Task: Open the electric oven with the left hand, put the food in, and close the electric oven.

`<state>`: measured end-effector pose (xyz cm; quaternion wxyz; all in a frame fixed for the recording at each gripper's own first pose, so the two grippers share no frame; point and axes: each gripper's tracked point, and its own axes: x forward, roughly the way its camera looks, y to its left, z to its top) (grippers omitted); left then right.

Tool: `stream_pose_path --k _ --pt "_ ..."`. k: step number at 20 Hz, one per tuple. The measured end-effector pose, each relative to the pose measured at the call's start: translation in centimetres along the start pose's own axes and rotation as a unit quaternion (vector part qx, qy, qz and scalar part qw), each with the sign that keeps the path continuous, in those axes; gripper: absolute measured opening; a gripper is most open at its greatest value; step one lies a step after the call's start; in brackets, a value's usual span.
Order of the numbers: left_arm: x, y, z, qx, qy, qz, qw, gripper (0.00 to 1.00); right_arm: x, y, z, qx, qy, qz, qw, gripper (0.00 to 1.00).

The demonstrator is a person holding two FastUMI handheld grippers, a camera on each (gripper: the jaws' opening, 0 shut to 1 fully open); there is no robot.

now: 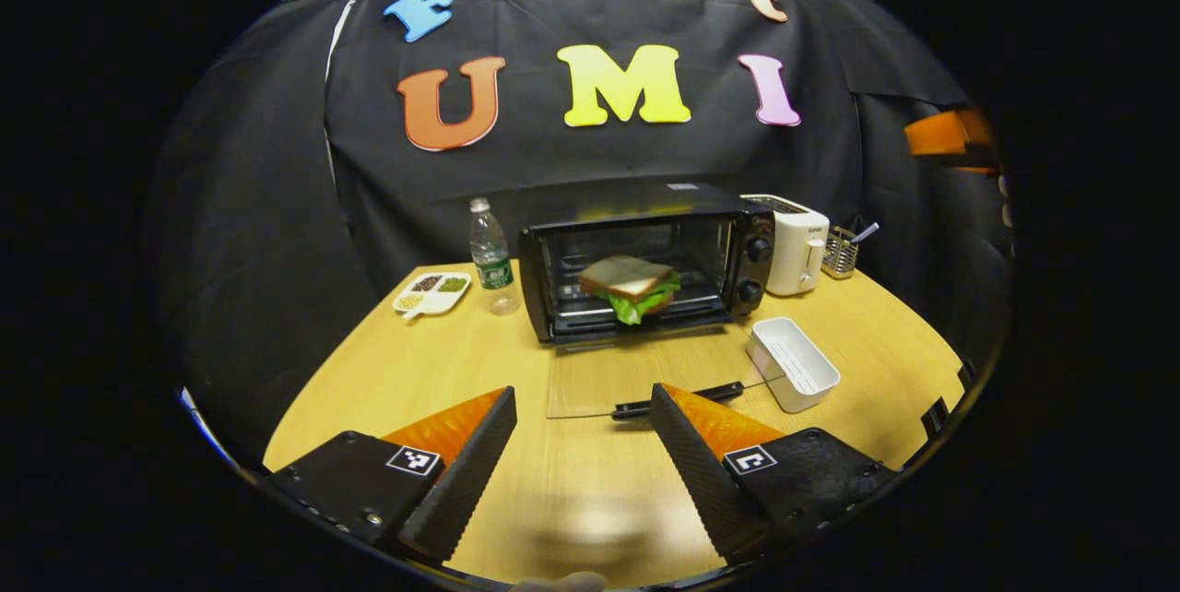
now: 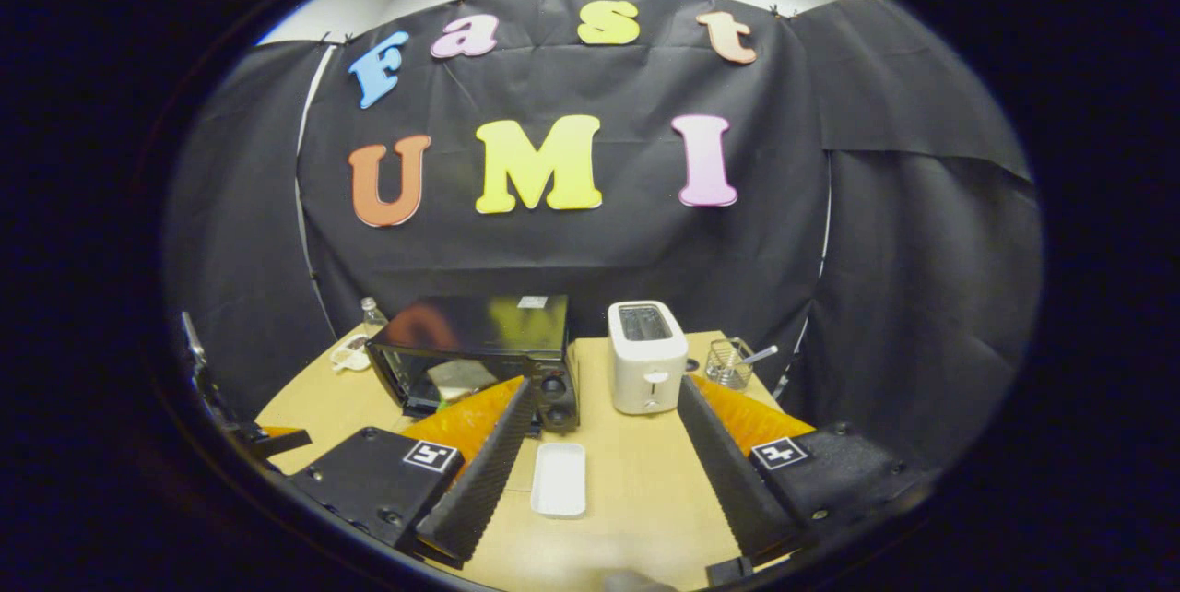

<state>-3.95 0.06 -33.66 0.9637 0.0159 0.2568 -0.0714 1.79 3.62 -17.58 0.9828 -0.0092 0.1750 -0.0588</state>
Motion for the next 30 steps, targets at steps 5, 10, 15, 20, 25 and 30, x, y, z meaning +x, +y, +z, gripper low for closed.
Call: stream_pose_path --k 5,10,15,20,25,30 --pt "3.4 -4.7 -4.2 -0.008 0.043 -0.017 0.999 0.96 -1.8 -4.0 0.6 -0.006 0.011 -0.022 1.0 1.0" --pt "6.5 -7.7 -7.6 -0.018 0.077 -0.022 0.997 0.96 -2.4 -6.3 0.5 -0.02 0.023 -0.037 0.999 1.0" --pt "9.4 -8.0 -10.1 -0.024 0.11 -0.012 0.994 0.96 -2.1 -7.2 -0.1 -0.021 0.037 -0.044 0.998 1.0" --pt "10.8 -8.6 -10.0 -0.014 0.11 -0.013 0.994 1.0 -1.3 -7.2 -0.4 -0.021 0.045 -0.043 0.998 1.0" --pt "10.4 -8.6 -9.1 -0.021 0.109 -0.015 0.994 0.93 -0.6 -6.9 -0.5 -0.02 0.047 -0.037 0.998 1.0" --pt "10.1 -8.4 -6.6 -0.032 0.094 -0.017 0.995 0.94 -0.2 -7.1 -0.8 -0.014 0.049 -0.036 0.998 1.0"
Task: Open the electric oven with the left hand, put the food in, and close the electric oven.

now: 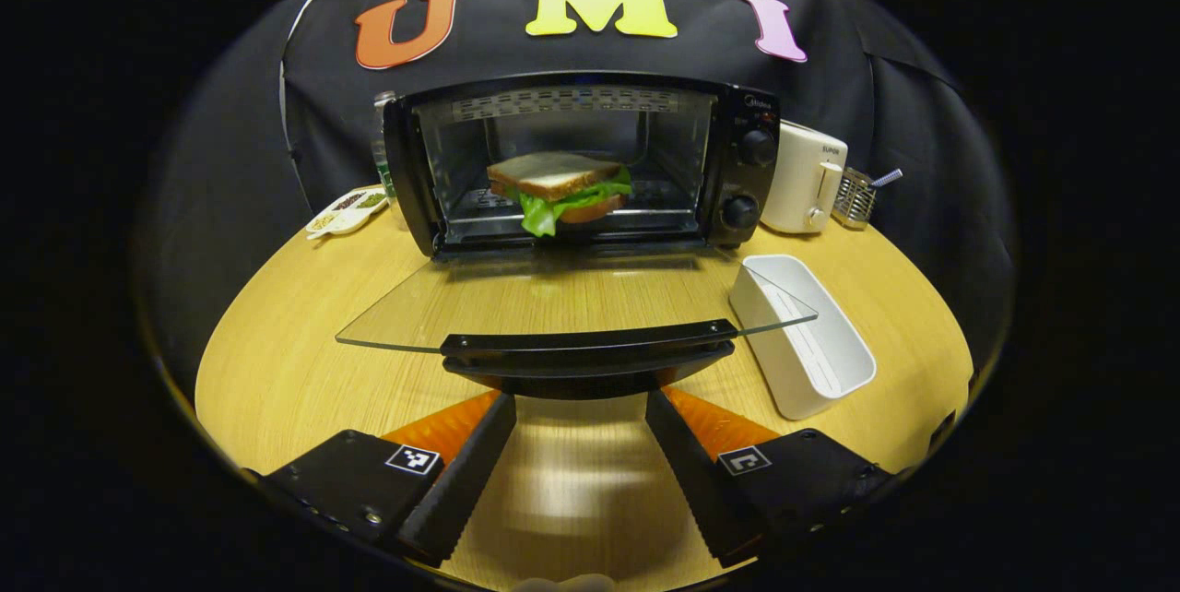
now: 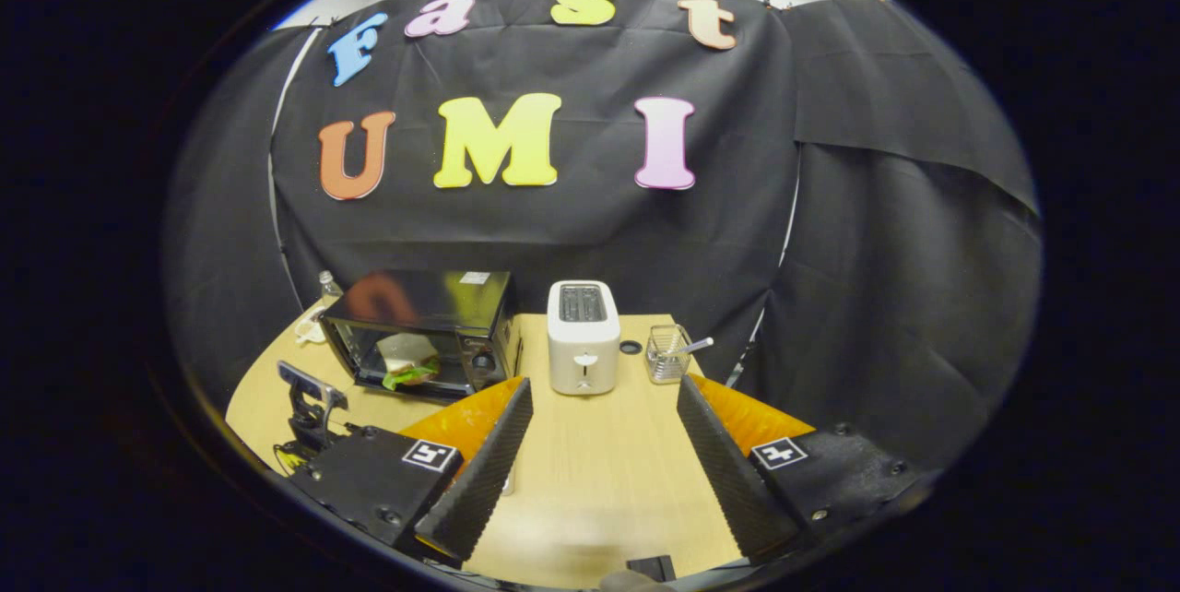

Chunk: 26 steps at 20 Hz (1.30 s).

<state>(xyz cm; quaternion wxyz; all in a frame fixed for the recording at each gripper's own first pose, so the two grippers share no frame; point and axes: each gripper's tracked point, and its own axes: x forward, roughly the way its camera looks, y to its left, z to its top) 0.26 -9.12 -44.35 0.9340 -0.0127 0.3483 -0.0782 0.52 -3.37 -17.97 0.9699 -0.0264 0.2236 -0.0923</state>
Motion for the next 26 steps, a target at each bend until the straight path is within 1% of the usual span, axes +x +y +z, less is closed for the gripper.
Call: stream_pose_path --k 5,8,9,10,14,16,18,22,26 --pt "-0.3 0.3 4.7 0.007 -0.038 -0.001 0.999 0.94 0.2 -0.3 -0.1 0.003 -0.002 -0.001 1.0 1.0" --pt "-0.4 0.3 7.6 0.0 -0.061 -0.006 0.998 0.95 0.2 -0.3 -0.2 0.007 -0.002 0.003 1.0 1.0" --pt "-0.4 0.2 8.3 0.002 -0.063 -0.008 0.998 0.94 0.2 -0.4 -0.3 0.007 -0.002 0.002 1.0 0.91" --pt "-0.4 0.1 9.0 0.004 -0.069 -0.008 0.998 0.94 0.3 -0.6 -0.3 0.007 -0.002 0.0 1.0 1.0" --pt "0.5 0.4 11.9 0.008 -0.092 -0.01 0.996 0.94 0.2 -0.7 -0.5 0.006 0.0 -0.002 1.0 1.0" --pt "1.1 1.4 13.4 0.02 -0.1 -0.004 0.995 0.95 0.1 -0.6 -0.4 0.002 -0.001 -0.001 1.0 1.0" --pt "1.5 1.7 14.5 0.02 -0.108 0.0 0.994 0.95 0.0 -0.6 -0.3 0.003 -0.004 -0.001 1.0 1.0" --pt "1.5 1.5 14.8 0.022 -0.106 -0.001 0.994 0.94 0.0 -0.2 -0.2 0.004 -0.006 0.003 1.0 1.0" --pt "0.5 1.5 15.2 0.022 -0.114 0.0 0.993 0.95 -0.3 0.2 0.2 0.002 -0.013 0.006 1.0 1.0"
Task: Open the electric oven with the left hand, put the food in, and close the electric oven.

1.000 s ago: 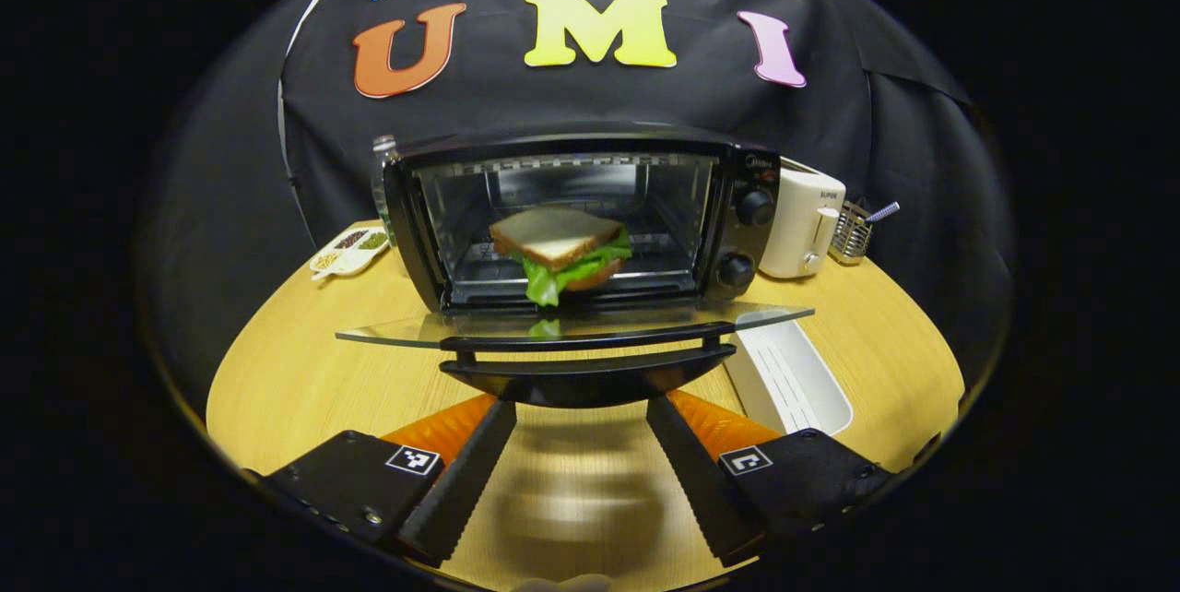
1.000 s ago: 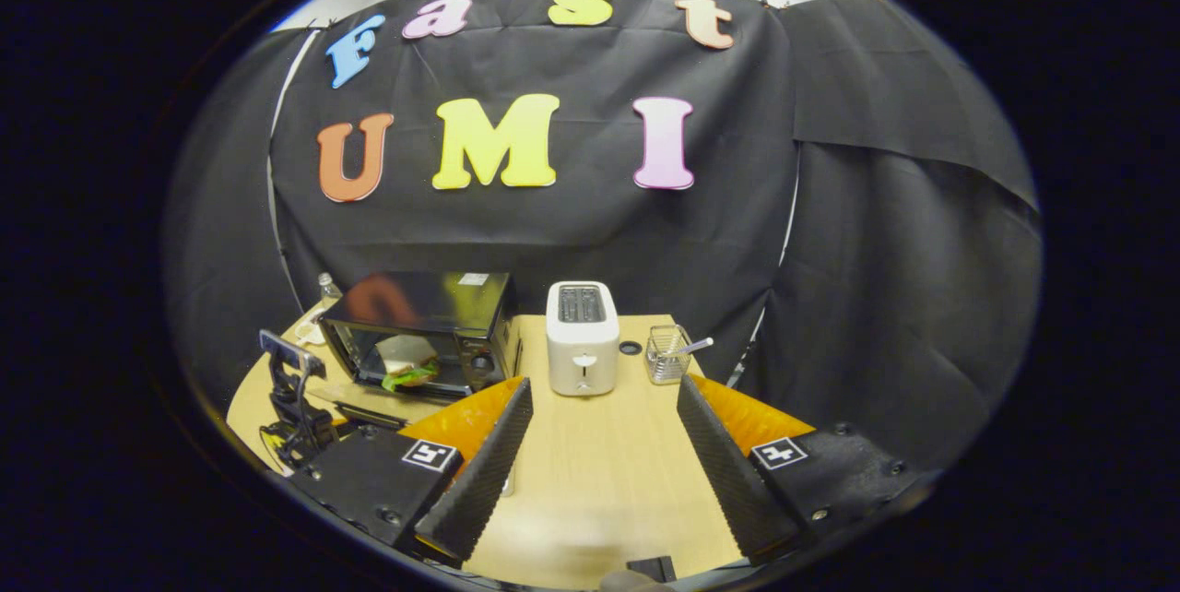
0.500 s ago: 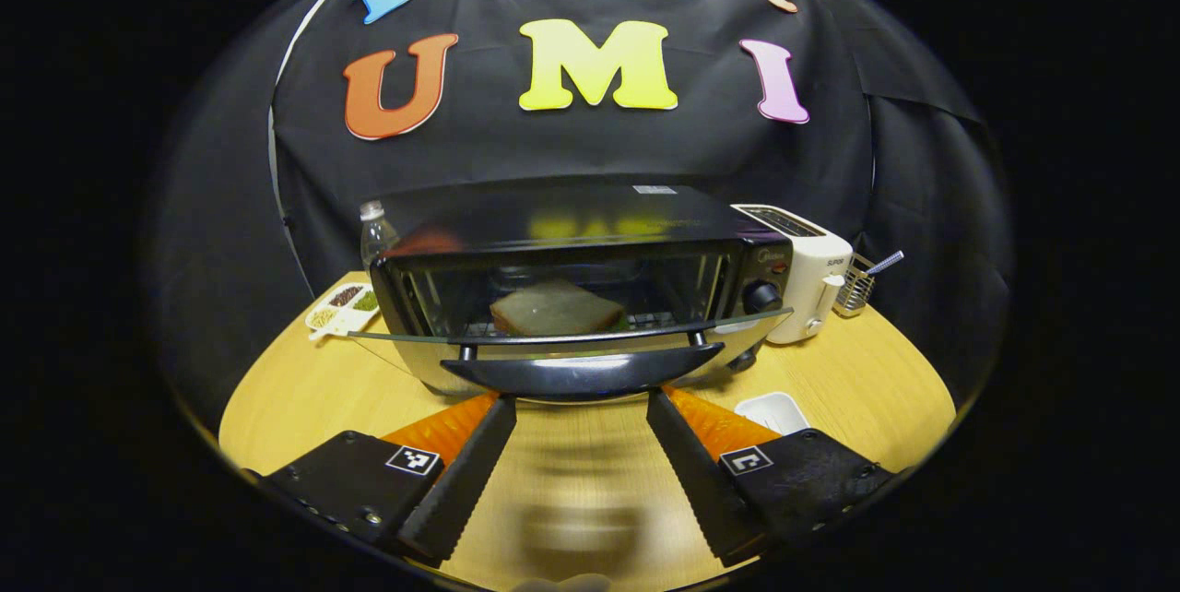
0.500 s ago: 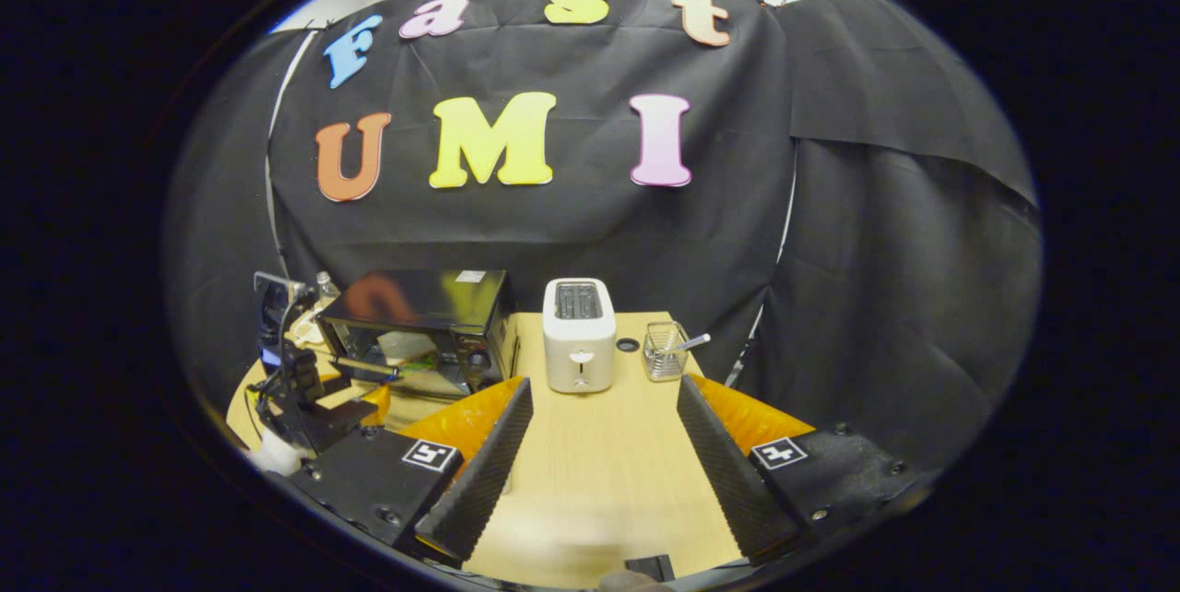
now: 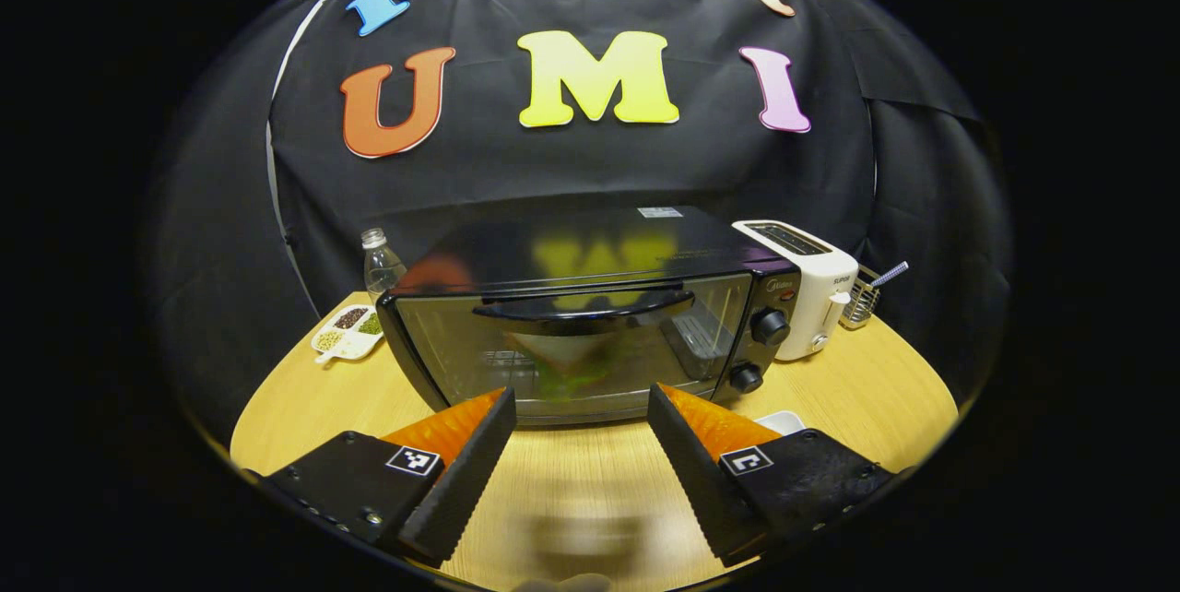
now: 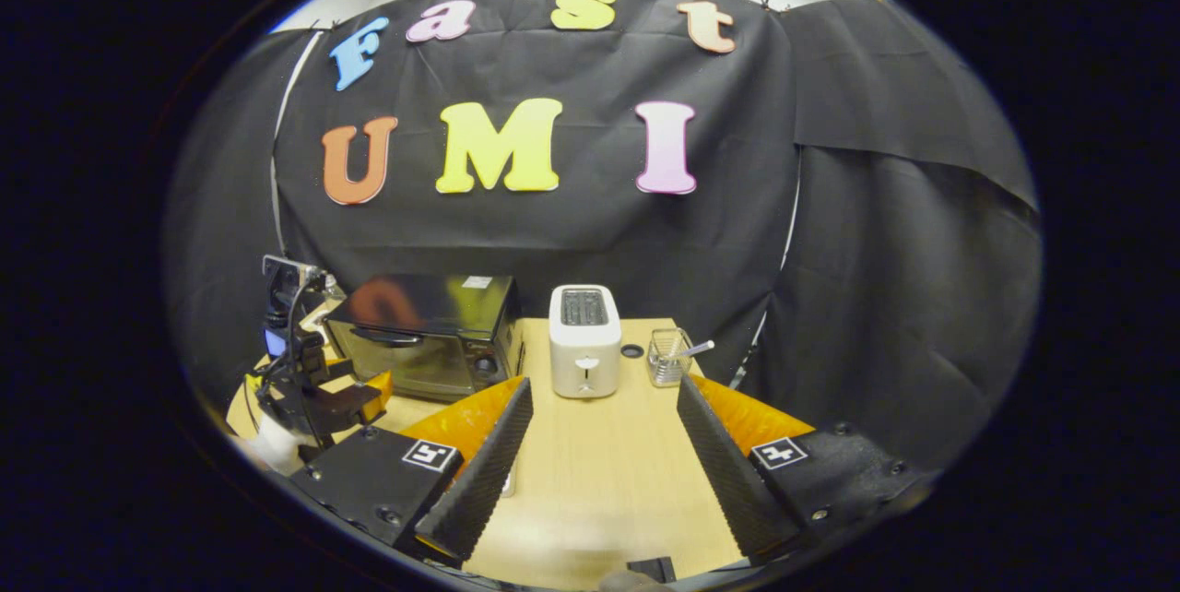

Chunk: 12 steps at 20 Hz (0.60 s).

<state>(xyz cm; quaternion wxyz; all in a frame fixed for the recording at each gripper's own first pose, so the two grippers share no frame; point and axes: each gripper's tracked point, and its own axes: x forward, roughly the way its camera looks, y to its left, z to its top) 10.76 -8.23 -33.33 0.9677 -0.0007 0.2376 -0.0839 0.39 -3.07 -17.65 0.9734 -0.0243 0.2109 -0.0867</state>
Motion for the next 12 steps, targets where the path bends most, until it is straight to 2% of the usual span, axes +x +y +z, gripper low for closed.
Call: stream_pose_path --k 6,12 --pt "-4.1 -0.2 2.7 -0.013 -0.029 0.001 0.999 0.94 -0.4 1.6 1.3 0.004 -0.019 0.019 1.0 1.0" --pt "-11.0 0.0 9.9 -0.02 -0.111 0.007 0.994 0.94 -1.2 3.1 3.1 0.008 -0.047 0.044 0.998 1.0"
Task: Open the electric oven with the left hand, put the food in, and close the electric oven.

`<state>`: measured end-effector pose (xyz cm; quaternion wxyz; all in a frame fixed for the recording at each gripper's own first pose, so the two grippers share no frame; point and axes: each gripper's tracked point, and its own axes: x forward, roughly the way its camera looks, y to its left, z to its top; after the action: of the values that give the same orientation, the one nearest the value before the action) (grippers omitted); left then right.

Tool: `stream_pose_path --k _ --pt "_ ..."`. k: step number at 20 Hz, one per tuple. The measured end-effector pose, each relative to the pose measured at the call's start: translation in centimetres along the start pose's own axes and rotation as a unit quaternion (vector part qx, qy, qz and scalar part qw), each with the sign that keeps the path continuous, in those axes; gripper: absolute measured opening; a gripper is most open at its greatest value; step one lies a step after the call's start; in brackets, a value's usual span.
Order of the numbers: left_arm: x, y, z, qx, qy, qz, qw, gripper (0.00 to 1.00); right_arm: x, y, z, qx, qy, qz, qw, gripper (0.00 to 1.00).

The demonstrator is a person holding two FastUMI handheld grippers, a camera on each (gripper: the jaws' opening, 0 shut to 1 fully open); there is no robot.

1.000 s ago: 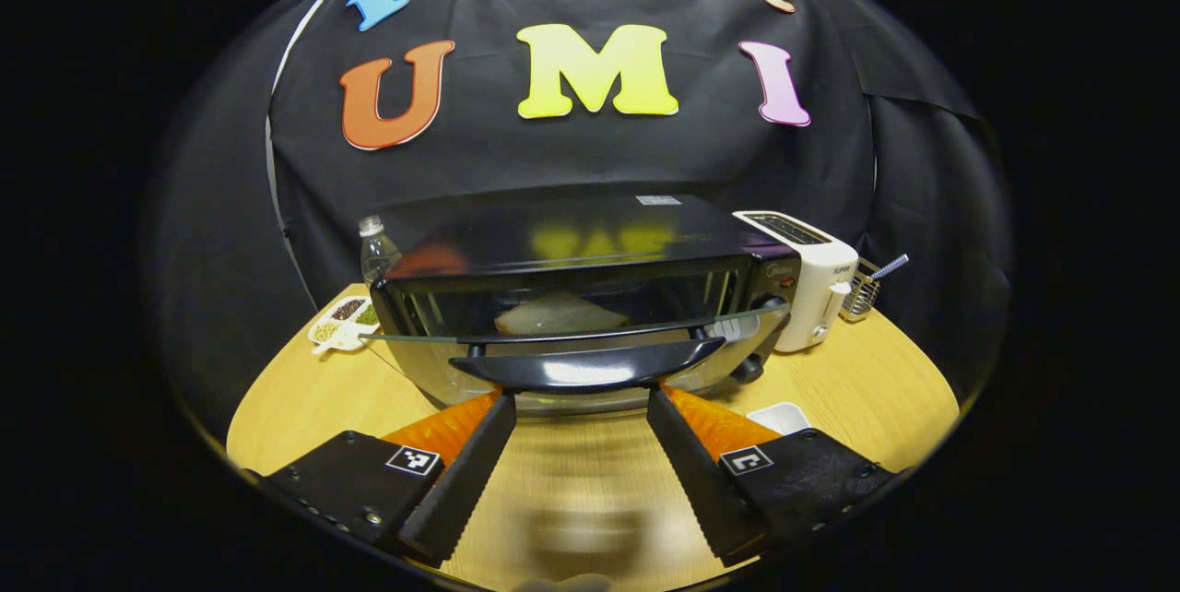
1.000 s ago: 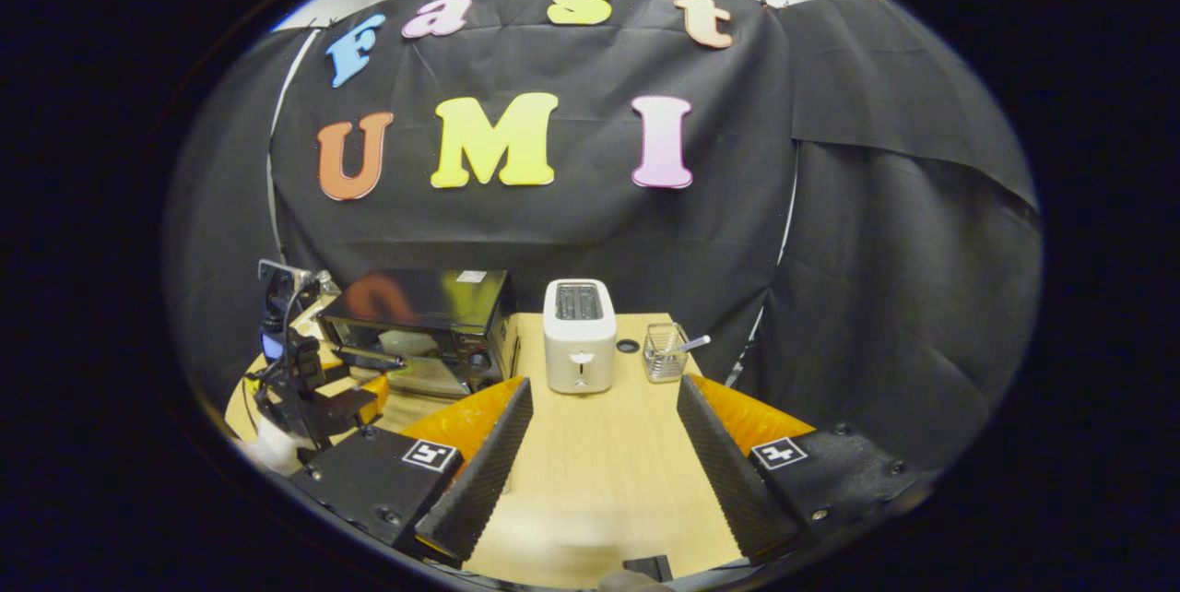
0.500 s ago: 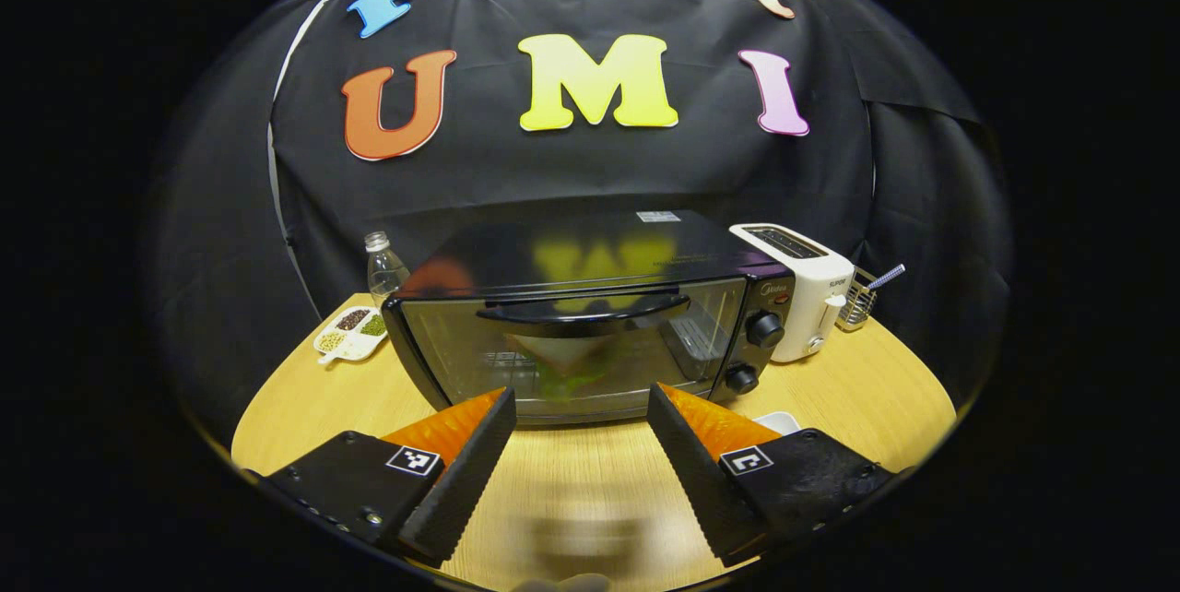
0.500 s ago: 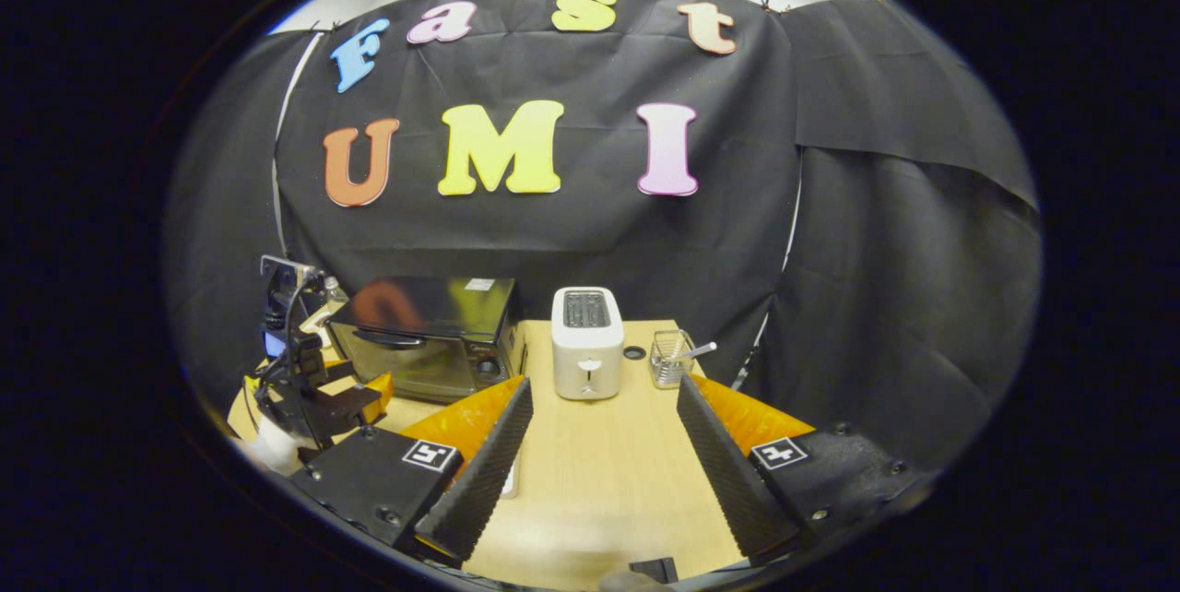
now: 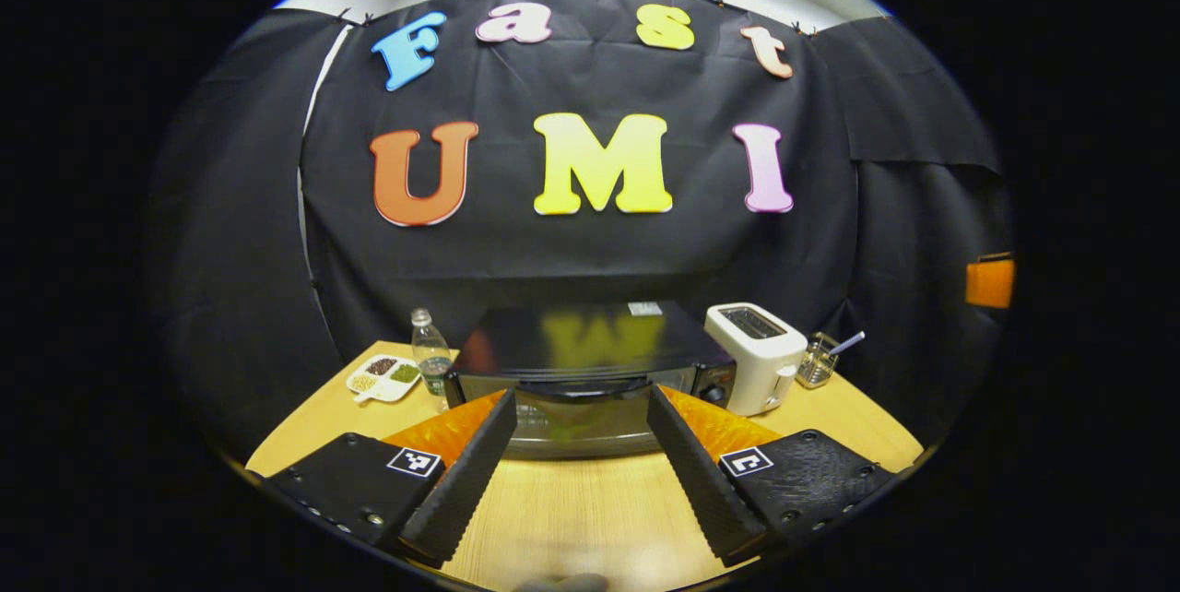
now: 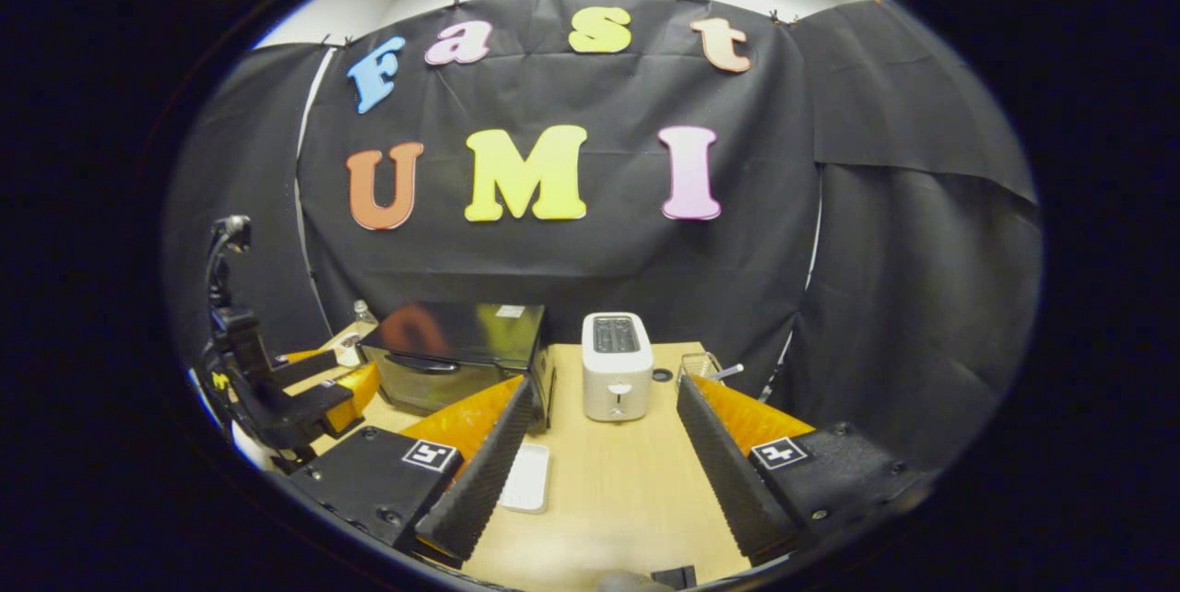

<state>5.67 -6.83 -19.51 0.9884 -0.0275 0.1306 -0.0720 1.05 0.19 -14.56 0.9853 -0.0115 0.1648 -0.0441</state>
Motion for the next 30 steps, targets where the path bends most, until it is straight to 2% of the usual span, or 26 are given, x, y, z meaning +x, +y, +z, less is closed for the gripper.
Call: stream_pose_path --k 7,8,9,10,13,14,15,16,17,21,22,23,24,30 --pt "-7.2 1.0 9.8 0.009 -0.088 0.015 0.996 0.94 -1.8 -0.2 4.9 0.001 -0.059 0.005 0.998 1.0" --pt "-8.2 1.3 10.9 0.01 -0.096 0.019 0.995 0.94 -2.0 -0.4 5.6 -0.001 -0.068 0.002 0.998 0.9" --pt "-9.0 1.6 12.0 0.009 -0.104 0.022 0.994 0.94 -2.3 -0.4 6.3 -0.001 -0.075 0.001 0.997 1.0" --pt "-9.8 1.9 13.0 0.005 -0.112 0.025 0.993 0.94 -2.8 -0.3 7.2 0.002 -0.085 0.001 0.996 0.9" --pt "-11.3 3.2 15.2 -0.004 -0.131 0.034 0.991 0.94 -3.4 -0.3 8.8 0.006 -0.101 -0.001 0.995 0.9" --pt "-11.8 3.5 15.6 -0.003 -0.134 0.036 0.99 0.94 -3.5 -0.2 9.1 0.005 -0.102 -0.001 0.995 0.9" --pt "-12.1 3.7 16.0 -0.001 -0.138 0.037 0.99 0.94 -3.8 0.0 9.4 0.003 -0.106 -0.002 0.994 1.0" --pt "-12.1 4.0 16.3 0.0 -0.142 0.039 0.989 0.94 -3.9 0.2 9.8 0.001 -0.108 -0.001 0.994 1.0" --pt "-12.3 4.2 16.5 0.003 -0.143 0.041 0.989 0.94 -4.0 0.3 10.0 -0.001 -0.111 -0.001 0.994 0.9" --pt "-12.6 4.3 16.2 -0.001 -0.138 0.037 0.99 0.94 -4.5 0.7 10.4 -0.004 -0.115 -0.002 0.993 0.9" --pt "-12.8 4.1 16.2 0.002 -0.138 0.038 0.99 0.94 -4.7 0.8 10.4 -0.003 -0.117 -0.002 0.993 1.0" --pt "-12.9 4.2 16.4 0.005 -0.14 0.037 0.989 0.94 -4.7 0.9 10.6 -0.003 -0.117 -0.003 0.993 0.9" --pt "-13.0 4.2 16.5 0.006 -0.141 0.037 0.989 0.94 -4.7 1.0 10.6 -0.004 -0.116 -0.003 0.993 1.0" --pt "-13.2 4.6 16.0 0.002 -0.138 0.038 0.99 0.94 -4.7 1.6 10.7 -0.003 -0.114 0.0 0.993 1.0"
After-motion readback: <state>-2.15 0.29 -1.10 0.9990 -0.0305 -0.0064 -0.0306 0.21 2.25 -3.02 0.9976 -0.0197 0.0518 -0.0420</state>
